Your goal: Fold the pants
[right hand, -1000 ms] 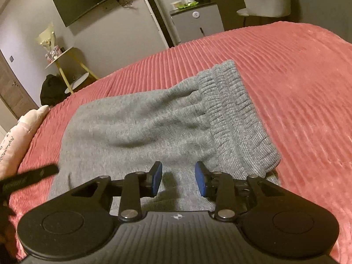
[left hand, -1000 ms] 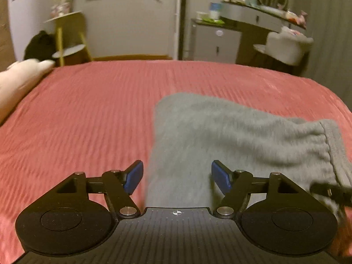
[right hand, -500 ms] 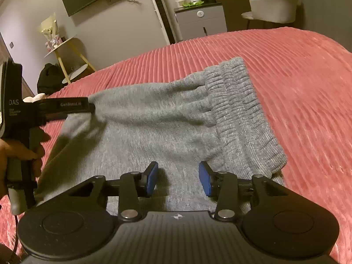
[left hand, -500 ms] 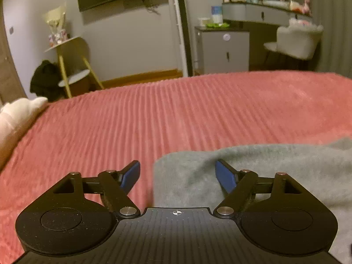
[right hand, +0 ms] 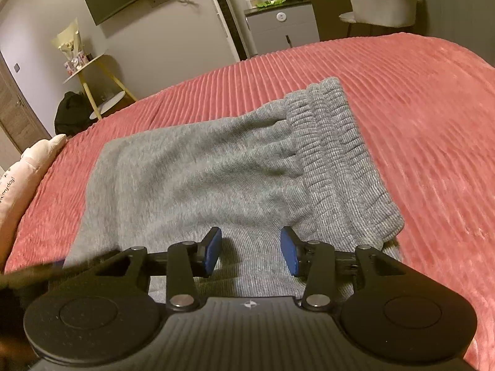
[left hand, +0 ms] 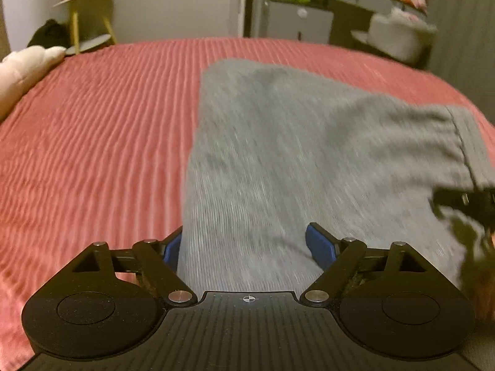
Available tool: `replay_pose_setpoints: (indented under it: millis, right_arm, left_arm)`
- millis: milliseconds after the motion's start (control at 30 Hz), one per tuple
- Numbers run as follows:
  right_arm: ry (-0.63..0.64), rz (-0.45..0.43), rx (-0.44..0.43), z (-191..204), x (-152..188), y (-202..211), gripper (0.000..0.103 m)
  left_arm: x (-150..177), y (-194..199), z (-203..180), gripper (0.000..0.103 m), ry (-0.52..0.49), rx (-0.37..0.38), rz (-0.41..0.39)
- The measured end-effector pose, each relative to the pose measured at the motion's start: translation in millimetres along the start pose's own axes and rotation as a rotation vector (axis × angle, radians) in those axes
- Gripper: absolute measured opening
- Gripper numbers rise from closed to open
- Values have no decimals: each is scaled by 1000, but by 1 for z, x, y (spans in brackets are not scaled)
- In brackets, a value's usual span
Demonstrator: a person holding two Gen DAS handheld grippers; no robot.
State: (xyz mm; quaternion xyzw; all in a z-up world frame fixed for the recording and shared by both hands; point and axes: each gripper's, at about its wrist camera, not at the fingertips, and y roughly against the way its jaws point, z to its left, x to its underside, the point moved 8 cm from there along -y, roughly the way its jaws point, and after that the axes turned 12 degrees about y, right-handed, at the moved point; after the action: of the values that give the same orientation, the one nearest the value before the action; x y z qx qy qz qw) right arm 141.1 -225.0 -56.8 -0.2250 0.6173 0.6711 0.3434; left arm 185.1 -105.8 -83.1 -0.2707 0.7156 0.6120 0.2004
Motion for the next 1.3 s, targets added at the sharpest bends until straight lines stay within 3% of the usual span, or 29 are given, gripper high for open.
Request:
replay_pose_setpoints:
  millis: [133,300,333,367,433,500,567,667,767,1067,1167,1200,1233,1267,1300]
  right_arm:
    - [-85,-22,-85,-9,2,15,47]
    - [-251,-157,-215,-49,12,63,51]
    - [-260,-165,-213,-55,14,69,56]
    - [-262,-160,-181,-61,17,74,76]
    - [-242,-169,-76,-76,19,80,90]
    - [-267,-158,-121,-84,22,73,90]
    - [-338,-105,-222,-91,26,55,90]
    - [-434,-46,-355,-95,31,27,92]
    - [-480,-23,-424,-103,28,9,92]
    - [-462,13,-502,-103,9,-32,94]
    - [-431,15,-487,-96,2,-39,94]
    - [-419,14,-477,-93,0,-40,93]
    - [-412,13,-460,-92,-3,-40,81]
    - [-393,22,-424,-92,-3,-42,61]
    - [-363,36,-393,-92,-2,-42,59]
  left_arm:
    - [14,12,14,88,47,47,86]
    - [38,31,58,95,299,127,171]
    - [35,28,62,95,346,134,176]
    - [30,25,64,95,374,142,177]
    - [21,21,62,92,373,153,151]
    - [11,14,56,92,328,147,128]
    - [1,9,57,92,318,161,99]
    - [-5,-3,53,91,336,249,139]
    - [-3,-9,53,91,327,314,172]
    - [-21,-51,17,97,355,540,246]
    - [-26,-56,13,96,351,539,262]
    - [-28,-57,12,88,346,521,251]
    - [-30,-57,12,71,327,495,237]
    - [-32,-58,12,64,295,450,219]
    - [-32,-58,11,64,274,444,209]
